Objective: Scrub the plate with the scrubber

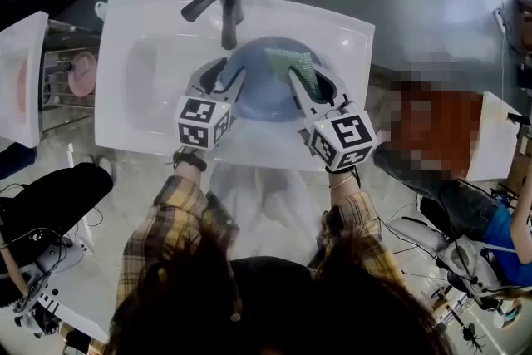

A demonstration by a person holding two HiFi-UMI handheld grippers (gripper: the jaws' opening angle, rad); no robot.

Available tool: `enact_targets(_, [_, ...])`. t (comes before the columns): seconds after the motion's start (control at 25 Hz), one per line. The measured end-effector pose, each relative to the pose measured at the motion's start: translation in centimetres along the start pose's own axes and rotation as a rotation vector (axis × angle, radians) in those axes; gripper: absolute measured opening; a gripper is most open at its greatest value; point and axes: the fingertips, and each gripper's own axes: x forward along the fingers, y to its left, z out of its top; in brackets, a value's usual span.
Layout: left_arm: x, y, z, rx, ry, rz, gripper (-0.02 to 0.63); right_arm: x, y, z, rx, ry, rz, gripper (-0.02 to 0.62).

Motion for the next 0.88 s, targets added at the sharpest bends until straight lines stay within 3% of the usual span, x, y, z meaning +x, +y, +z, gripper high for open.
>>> enact_targets(0.28, [1.3,1.1,-1.5,-0.005,0.046,0.007,0.164,1.7,-1.4,-2.7,0.004,0.015,-0.036,0.091])
enact_targets(0.52, [1.6,1.7,-2.4,0.008,0.096,0.005,0.163,2.4,-2.3,-4.1,-0.058,0.054,-0.103,0.091])
enact_targets(0.72, [1.5,2.5,-2.6,0.040,0.106,0.048,0.060,2.7,-3.0,-4.3,-0.134,0.060,-0.189,0.091])
enact_targets(0.88, [1.6,2.8,-2.5,0.073,0.113,0.058,0.037,3.2,-3.9,-4.2,-0.189,0.061,-0.273,0.091])
